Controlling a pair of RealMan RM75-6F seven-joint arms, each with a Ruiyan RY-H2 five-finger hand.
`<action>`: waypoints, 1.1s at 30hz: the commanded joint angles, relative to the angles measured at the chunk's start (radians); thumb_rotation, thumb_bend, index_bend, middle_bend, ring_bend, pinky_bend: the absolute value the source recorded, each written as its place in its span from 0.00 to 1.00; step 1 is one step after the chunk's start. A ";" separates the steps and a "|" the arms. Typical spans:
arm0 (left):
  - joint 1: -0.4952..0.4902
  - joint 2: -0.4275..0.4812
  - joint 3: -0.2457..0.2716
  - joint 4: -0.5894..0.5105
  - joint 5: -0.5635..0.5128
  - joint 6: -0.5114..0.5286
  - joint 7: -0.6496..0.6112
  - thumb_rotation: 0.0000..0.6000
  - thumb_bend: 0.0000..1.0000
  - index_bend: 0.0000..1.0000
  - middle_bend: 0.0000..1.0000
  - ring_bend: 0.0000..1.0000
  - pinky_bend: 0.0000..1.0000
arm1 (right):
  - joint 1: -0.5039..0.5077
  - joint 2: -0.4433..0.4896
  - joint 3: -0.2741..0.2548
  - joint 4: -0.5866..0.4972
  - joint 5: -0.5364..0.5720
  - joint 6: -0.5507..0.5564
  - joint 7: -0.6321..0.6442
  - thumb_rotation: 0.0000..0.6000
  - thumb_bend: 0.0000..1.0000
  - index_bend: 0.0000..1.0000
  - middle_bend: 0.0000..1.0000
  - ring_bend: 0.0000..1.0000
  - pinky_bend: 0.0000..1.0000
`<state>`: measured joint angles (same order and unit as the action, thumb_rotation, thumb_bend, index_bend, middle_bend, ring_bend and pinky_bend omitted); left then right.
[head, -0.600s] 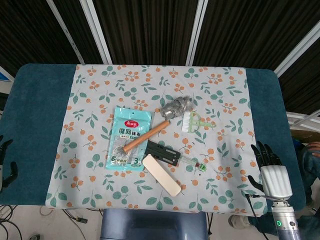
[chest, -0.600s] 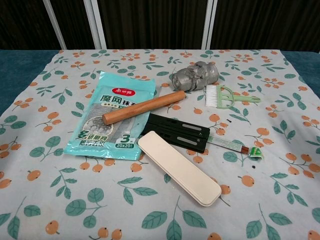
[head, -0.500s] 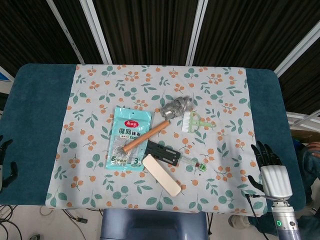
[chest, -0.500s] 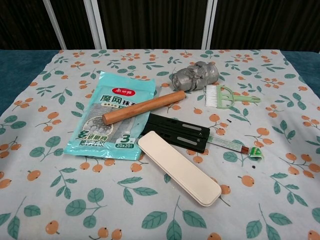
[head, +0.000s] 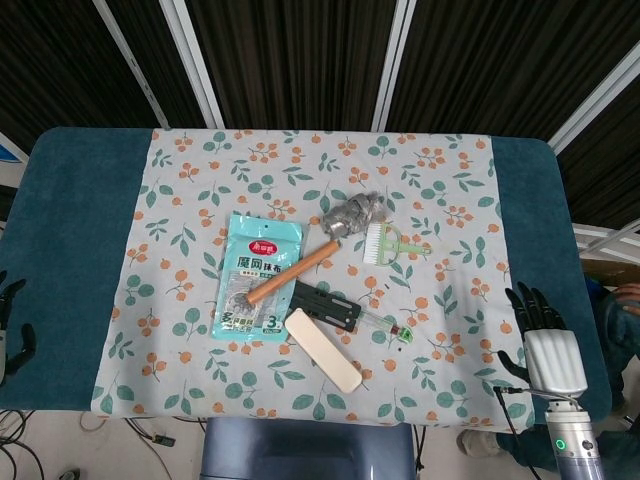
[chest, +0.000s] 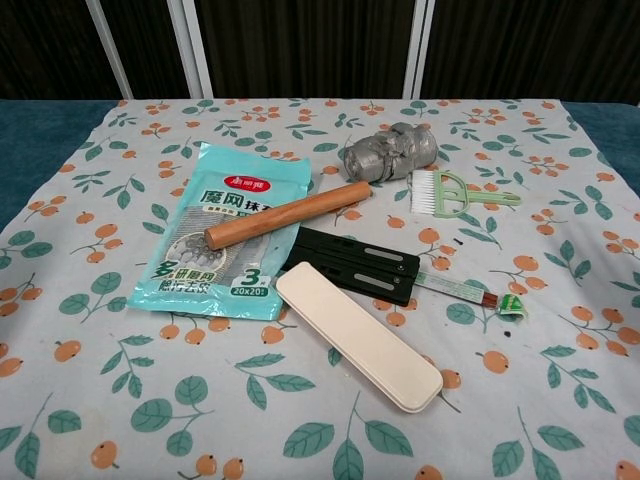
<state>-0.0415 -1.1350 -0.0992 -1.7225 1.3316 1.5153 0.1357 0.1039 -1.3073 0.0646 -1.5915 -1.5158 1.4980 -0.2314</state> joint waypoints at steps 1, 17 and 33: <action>0.000 0.001 0.001 -0.001 0.000 -0.003 -0.003 1.00 0.58 0.12 0.01 0.02 0.00 | 0.003 -0.002 -0.002 0.001 0.001 -0.010 0.018 1.00 0.25 0.05 0.04 0.06 0.25; -0.001 0.006 0.002 -0.010 0.002 -0.011 -0.020 1.00 0.58 0.12 0.01 0.02 0.00 | 0.108 -0.031 0.014 -0.056 0.056 -0.209 0.081 1.00 0.26 0.10 0.18 0.18 0.25; -0.005 0.011 -0.002 -0.009 -0.015 -0.022 -0.015 1.00 0.58 0.11 0.01 0.02 0.00 | 0.283 -0.253 0.132 -0.107 0.465 -0.368 -0.339 1.00 0.32 0.25 0.30 0.28 0.25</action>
<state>-0.0461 -1.1240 -0.1013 -1.7312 1.3160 1.4929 0.1210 0.3553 -1.5180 0.1709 -1.6836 -1.1144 1.1441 -0.5215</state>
